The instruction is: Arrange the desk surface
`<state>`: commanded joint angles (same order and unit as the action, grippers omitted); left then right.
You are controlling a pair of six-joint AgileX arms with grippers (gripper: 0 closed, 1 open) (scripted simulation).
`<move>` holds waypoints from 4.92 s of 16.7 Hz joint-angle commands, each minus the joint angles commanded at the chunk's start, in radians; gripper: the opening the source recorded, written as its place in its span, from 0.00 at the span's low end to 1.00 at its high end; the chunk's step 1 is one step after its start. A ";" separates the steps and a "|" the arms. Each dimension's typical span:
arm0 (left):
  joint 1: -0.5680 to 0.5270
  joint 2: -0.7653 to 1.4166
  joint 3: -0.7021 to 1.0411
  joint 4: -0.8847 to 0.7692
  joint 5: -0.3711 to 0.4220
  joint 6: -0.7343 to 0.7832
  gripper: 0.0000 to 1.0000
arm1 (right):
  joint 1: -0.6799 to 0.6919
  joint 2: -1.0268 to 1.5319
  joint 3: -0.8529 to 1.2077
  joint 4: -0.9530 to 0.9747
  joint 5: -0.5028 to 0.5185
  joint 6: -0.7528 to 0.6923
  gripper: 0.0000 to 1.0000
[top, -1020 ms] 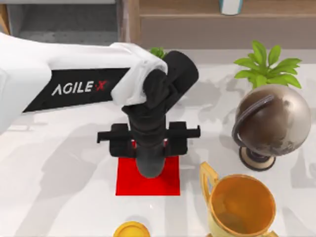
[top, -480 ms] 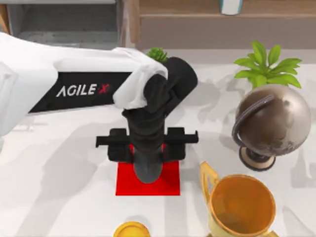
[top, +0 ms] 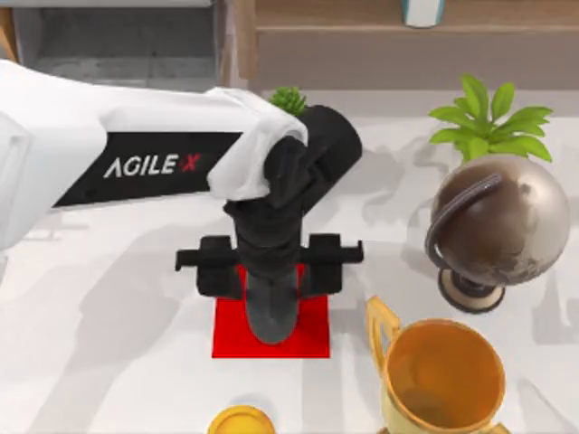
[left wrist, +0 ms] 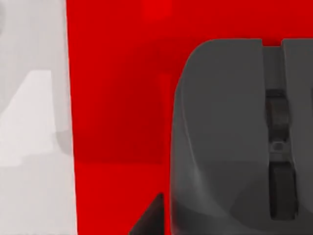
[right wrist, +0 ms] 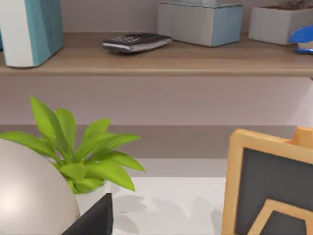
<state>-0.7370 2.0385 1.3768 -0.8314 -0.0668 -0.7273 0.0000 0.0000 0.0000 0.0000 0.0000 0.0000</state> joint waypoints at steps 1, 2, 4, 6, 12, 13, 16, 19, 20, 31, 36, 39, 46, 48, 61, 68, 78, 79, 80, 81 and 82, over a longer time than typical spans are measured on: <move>0.000 0.000 0.000 0.000 0.000 0.000 0.90 | 0.000 0.000 0.000 0.000 0.000 0.000 1.00; 0.000 0.000 0.000 0.000 0.000 0.000 0.98 | 0.000 0.000 0.000 0.000 0.000 0.000 1.00; 0.000 0.000 0.000 0.000 0.000 0.000 1.00 | 0.000 0.000 0.000 0.000 0.000 0.000 1.00; 0.000 0.000 0.000 0.000 0.000 0.000 1.00 | 0.000 0.000 0.000 0.000 0.000 0.000 1.00; 0.001 -0.001 0.000 0.000 0.000 0.000 1.00 | 0.000 0.000 0.000 0.000 0.000 0.000 1.00; 0.003 -0.006 -0.001 0.010 0.007 0.008 1.00 | 0.000 0.000 0.000 0.000 0.000 0.000 1.00; 0.029 -0.037 -0.029 0.102 0.069 0.086 1.00 | 0.000 0.000 0.000 0.000 0.000 0.000 1.00; 0.094 -0.083 -0.108 0.281 0.185 0.251 1.00 | 0.000 0.000 0.000 0.000 0.000 0.000 1.00; 0.126 -0.100 -0.145 0.359 0.232 0.325 1.00 | 0.000 0.000 0.000 0.000 0.000 0.000 1.00; 0.782 -0.258 -0.747 1.564 0.781 1.497 1.00 | 0.000 0.000 0.000 0.000 0.000 0.000 1.00; 1.154 -0.215 -0.956 2.051 0.886 1.989 1.00 | 0.000 0.000 0.000 0.000 0.000 0.000 1.00; 1.334 -0.132 -0.989 2.246 0.875 2.191 1.00 | 0.000 0.000 0.000 0.000 0.000 0.000 1.00; 1.456 -0.047 -0.939 2.372 0.828 2.318 1.00 | 0.000 0.000 0.000 0.000 0.000 0.000 1.00; 1.453 -0.050 -0.941 2.370 0.829 2.317 1.00 | 0.000 0.000 0.000 0.000 0.000 0.000 1.00; 1.396 -0.016 -0.861 2.326 0.768 2.317 0.77 | 0.000 0.000 0.000 0.000 0.000 0.000 1.00; 1.396 -0.016 -0.861 2.326 0.768 2.317 0.25 | 0.000 0.000 0.000 0.000 0.000 0.000 1.00; 1.396 -0.016 -0.861 2.326 0.768 2.317 0.00 | 0.000 0.000 0.000 0.000 0.000 0.000 1.00; 1.396 -0.016 -0.861 2.326 0.768 2.317 0.00 | 0.000 0.000 0.000 0.000 0.000 0.000 1.00; 1.398 -0.006 -0.862 2.317 0.768 2.314 0.00 | 0.000 0.000 0.000 0.000 0.000 0.000 1.00; 1.395 -0.003 -0.859 2.314 0.765 2.314 0.00 | 0.000 0.000 0.000 0.000 0.000 0.000 1.00; 1.383 0.008 -0.846 2.301 0.753 2.313 0.00 | 0.000 0.000 0.000 0.000 0.000 0.000 1.00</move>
<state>0.6464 2.0470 0.5310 1.4693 0.6857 1.5858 0.0000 0.0000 0.0000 0.0000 0.0000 0.0000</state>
